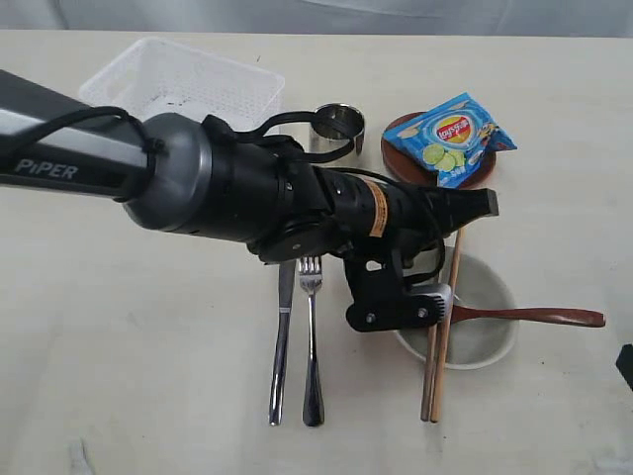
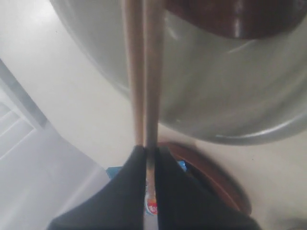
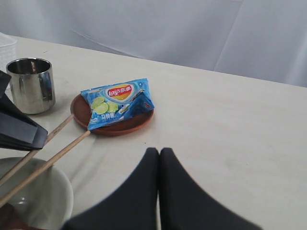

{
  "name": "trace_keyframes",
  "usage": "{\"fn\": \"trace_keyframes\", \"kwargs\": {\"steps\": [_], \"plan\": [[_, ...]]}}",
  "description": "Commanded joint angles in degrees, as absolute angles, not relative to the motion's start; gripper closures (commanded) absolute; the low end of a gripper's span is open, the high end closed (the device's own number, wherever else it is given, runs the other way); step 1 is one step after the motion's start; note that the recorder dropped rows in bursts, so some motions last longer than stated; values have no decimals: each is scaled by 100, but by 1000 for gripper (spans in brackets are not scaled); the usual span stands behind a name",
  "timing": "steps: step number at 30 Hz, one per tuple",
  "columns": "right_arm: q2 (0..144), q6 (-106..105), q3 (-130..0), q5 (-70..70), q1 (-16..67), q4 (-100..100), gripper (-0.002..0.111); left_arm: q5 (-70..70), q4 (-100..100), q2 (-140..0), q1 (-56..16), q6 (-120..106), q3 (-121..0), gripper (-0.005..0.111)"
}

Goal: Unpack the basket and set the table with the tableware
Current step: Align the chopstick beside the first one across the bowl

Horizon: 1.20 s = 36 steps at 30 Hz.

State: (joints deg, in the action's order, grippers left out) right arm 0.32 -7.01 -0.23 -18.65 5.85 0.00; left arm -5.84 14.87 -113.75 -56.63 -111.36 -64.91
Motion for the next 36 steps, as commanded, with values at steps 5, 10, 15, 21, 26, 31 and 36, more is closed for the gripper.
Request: {"fn": "trace_keyframes", "kwargs": {"steps": [5, 10, 15, 21, 26, 31, 36], "plan": [[0, -684, 0, -1833, 584, 0, 108, -656, 1474, -11464, -5690, -11085, -6518, 107], [0, -684, 0, -1833, 584, 0, 108, -591, 1474, -11464, -5690, -11085, -6518, 107], [0, -684, 0, -1833, 584, 0, 108, -618, 1474, -11464, -5690, -10752, -6518, 107], [0, -684, 0, -1833, 584, 0, 108, -714, 1474, -11464, -5690, -10600, -6518, 106], [0, -684, 0, -1833, 584, 0, 108, -727, 1474, -11464, -5690, -10600, -6518, 106], [0, -684, 0, -1833, 584, 0, 108, -727, 1474, -11464, -5690, -10600, -6518, 106], [0, -684, 0, -1833, 584, 0, 108, -715, 1459, -11464, -5690, -10575, -6518, 106]]}}
